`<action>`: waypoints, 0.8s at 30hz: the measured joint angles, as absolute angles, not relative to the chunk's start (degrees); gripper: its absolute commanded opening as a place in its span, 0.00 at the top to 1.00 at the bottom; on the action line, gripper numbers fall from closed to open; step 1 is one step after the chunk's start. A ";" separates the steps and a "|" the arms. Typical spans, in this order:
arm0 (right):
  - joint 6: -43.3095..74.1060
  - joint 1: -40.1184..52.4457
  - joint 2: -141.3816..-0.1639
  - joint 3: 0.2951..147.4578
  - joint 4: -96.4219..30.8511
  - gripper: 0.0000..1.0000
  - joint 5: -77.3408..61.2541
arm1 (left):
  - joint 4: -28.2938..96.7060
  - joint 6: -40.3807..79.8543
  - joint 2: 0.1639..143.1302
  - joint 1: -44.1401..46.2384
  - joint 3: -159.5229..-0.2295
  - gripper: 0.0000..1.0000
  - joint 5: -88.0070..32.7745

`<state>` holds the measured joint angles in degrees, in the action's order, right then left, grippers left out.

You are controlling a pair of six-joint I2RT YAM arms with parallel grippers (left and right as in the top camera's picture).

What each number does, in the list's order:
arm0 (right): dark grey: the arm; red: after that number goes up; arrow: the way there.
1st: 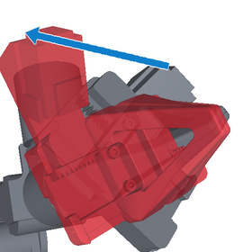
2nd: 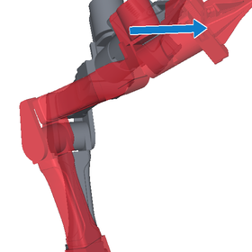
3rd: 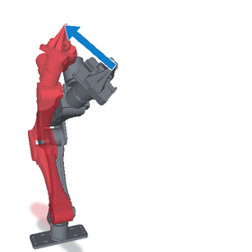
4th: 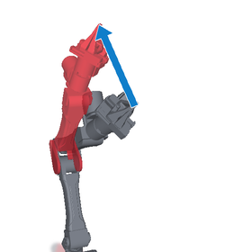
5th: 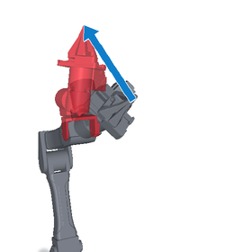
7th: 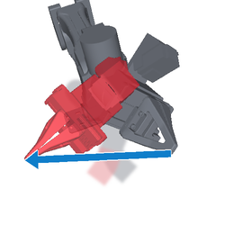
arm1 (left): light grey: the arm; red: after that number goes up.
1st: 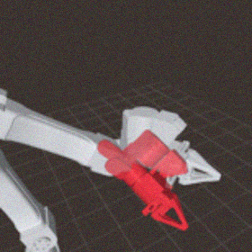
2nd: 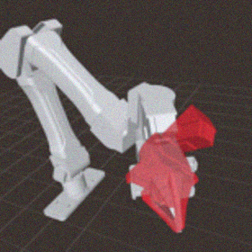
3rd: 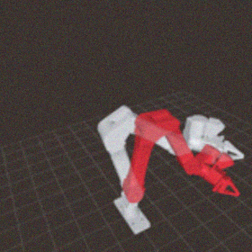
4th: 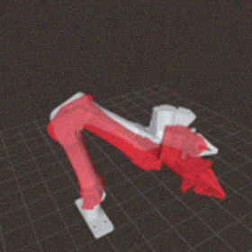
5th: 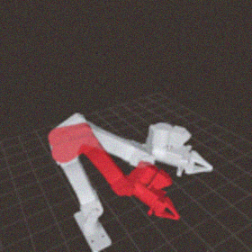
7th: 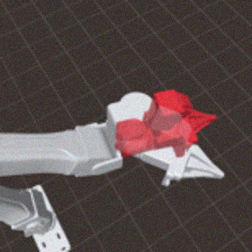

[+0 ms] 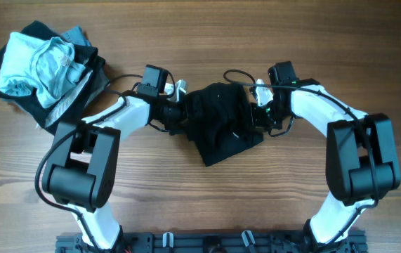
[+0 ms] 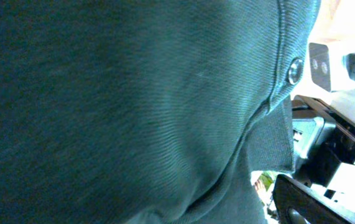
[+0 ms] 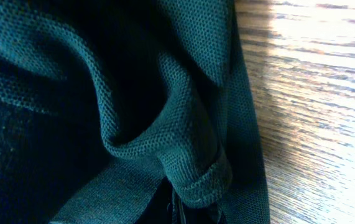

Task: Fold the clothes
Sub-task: 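Lift the folded shirt with the left gripper and carry it left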

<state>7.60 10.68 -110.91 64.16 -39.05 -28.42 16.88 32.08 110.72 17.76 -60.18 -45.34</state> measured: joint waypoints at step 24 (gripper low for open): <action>7.18 4.64 -99.79 66.76 -48.25 0.88 -28.38 | 39.72 25.63 106.39 20.71 -67.90 0.96 -33.74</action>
